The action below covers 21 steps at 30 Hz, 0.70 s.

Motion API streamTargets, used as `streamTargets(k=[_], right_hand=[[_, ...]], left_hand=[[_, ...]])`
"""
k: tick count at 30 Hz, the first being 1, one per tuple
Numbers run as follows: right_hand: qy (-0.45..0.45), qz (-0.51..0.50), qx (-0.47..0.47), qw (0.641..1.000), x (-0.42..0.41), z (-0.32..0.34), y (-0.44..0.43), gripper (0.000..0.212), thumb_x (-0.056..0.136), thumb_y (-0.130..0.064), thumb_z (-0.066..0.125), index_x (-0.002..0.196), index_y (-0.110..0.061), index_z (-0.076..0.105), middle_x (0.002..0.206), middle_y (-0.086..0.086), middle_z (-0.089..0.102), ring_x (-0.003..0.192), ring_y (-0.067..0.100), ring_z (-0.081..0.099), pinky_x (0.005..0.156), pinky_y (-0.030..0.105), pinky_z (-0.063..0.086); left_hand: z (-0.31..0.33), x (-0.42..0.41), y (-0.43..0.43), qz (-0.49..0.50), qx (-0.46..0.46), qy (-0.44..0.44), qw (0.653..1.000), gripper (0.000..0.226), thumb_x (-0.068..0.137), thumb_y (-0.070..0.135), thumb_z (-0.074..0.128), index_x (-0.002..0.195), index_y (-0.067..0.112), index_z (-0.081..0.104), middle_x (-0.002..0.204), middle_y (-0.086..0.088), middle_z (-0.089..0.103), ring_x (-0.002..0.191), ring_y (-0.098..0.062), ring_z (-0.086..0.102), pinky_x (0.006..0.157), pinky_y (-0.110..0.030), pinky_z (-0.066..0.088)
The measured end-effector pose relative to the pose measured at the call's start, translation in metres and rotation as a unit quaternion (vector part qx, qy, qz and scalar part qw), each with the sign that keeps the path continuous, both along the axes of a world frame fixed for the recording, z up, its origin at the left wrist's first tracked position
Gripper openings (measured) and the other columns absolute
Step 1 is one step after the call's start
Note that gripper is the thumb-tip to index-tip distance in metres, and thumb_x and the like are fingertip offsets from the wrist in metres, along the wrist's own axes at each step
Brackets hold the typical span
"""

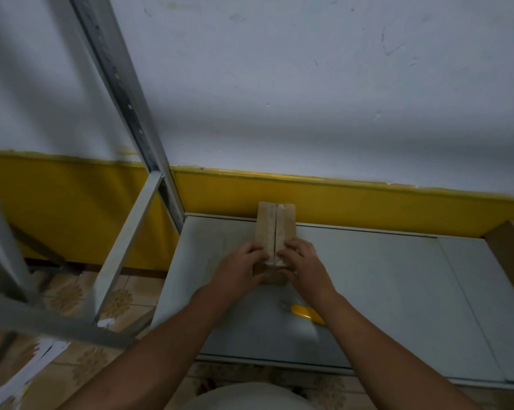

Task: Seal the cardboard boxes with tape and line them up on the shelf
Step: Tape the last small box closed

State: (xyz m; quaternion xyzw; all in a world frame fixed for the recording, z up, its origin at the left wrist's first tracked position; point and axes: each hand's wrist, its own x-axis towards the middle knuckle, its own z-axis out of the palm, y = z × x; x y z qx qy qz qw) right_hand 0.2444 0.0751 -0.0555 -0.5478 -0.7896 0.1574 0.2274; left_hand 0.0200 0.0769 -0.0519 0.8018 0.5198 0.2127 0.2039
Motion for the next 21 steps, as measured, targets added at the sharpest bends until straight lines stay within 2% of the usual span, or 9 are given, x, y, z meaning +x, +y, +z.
streamTargets(k=[3,6,9,11,12,15,17,18,21], right_hand=[[0.002,0.003,-0.001,1.000,-0.003,0.001,-0.002,0.050,0.076,-0.014,0.088,0.122,-0.015,0.068,0.140,0.011,0.054,0.136,0.029,0.044,0.104,0.042,0.051],[-0.010,-0.009,0.003,1.000,-0.006,0.006,-0.003,0.053,0.073,-0.017,0.087,0.122,-0.017,0.067,0.137,0.009,0.054,0.133,0.028,0.045,0.099,0.042,0.054],[-0.036,-0.019,0.009,0.999,-0.009,0.011,-0.005,0.060,0.068,-0.025,0.087,0.124,-0.020,0.066,0.134,0.007,0.055,0.129,0.030,0.049,0.096,0.050,0.053],[-0.051,-0.033,0.008,0.998,-0.009,0.011,-0.006,0.066,0.068,-0.033,0.086,0.129,-0.023,0.063,0.139,0.006,0.054,0.134,0.031,0.047,0.101,0.053,0.048],[-0.055,-0.040,0.005,0.998,-0.010,0.009,-0.007,0.070,0.069,-0.036,0.085,0.133,-0.024,0.061,0.143,0.007,0.052,0.139,0.033,0.044,0.105,0.054,0.044],[-0.041,-0.051,0.016,0.998,-0.011,0.008,-0.016,0.076,0.071,-0.040,0.088,0.139,-0.026,0.057,0.152,0.011,0.048,0.147,0.036,0.036,0.112,0.055,0.032],[-0.003,-0.041,0.062,0.997,-0.013,0.013,-0.026,0.062,0.076,-0.036,0.087,0.131,-0.025,0.061,0.145,0.009,0.052,0.140,0.034,0.043,0.109,0.050,0.034],[0.018,-0.029,0.096,0.995,-0.016,0.016,-0.032,0.050,0.079,-0.033,0.086,0.123,-0.023,0.065,0.137,0.007,0.057,0.131,0.032,0.049,0.104,0.048,0.037],[0.073,0.036,0.141,0.987,-0.029,0.020,-0.050,0.013,0.088,-0.023,0.079,0.097,-0.017,0.072,0.106,0.002,0.065,0.102,0.023,0.060,0.087,0.037,0.044]], left_hand=[[0.000,0.002,0.000,0.008,0.008,0.011,1.000,0.038,0.089,0.019,0.080,0.125,0.020,0.069,0.134,0.001,0.060,0.112,-0.023,0.064,0.089,-0.041,0.059],[-0.001,0.007,-0.002,0.021,0.005,0.011,1.000,0.036,0.090,0.021,0.078,0.123,0.022,0.065,0.128,0.003,0.057,0.109,-0.022,0.062,0.083,-0.042,0.058],[0.003,0.004,-0.002,0.018,-0.020,-0.017,0.999,0.050,0.088,0.025,0.080,0.134,0.028,0.061,0.141,0.008,0.052,0.122,-0.019,0.058,0.094,-0.039,0.058],[0.009,-0.006,-0.005,0.021,-0.029,-0.041,0.999,0.065,0.085,0.030,0.085,0.144,0.029,0.055,0.151,0.007,0.046,0.134,-0.017,0.050,0.106,-0.035,0.052],[0.011,-0.014,-0.009,0.039,-0.024,-0.057,0.997,0.066,0.085,0.033,0.085,0.143,0.030,0.053,0.149,0.007,0.046,0.134,-0.016,0.049,0.106,-0.034,0.050],[0.010,-0.045,-0.031,0.126,-0.027,-0.067,0.989,0.043,0.088,0.043,0.082,0.120,0.032,0.055,0.116,0.012,0.057,0.102,-0.003,0.056,0.084,-0.025,0.050],[0.002,-0.066,-0.051,0.142,-0.085,-0.025,0.986,0.038,0.086,0.052,0.081,0.101,0.032,0.053,0.096,0.014,0.058,0.083,0.000,0.058,0.070,-0.024,0.046],[-0.004,-0.074,-0.061,0.134,-0.119,0.002,0.984,0.041,0.084,0.059,0.080,0.099,0.031,0.055,0.094,0.014,0.059,0.082,-0.002,0.060,0.069,-0.025,0.046],[-0.022,-0.083,-0.077,0.090,-0.139,0.146,0.975,0.058,0.073,0.079,0.069,0.108,0.033,0.066,0.105,0.013,0.069,0.093,-0.012,0.067,0.083,-0.032,0.051]])
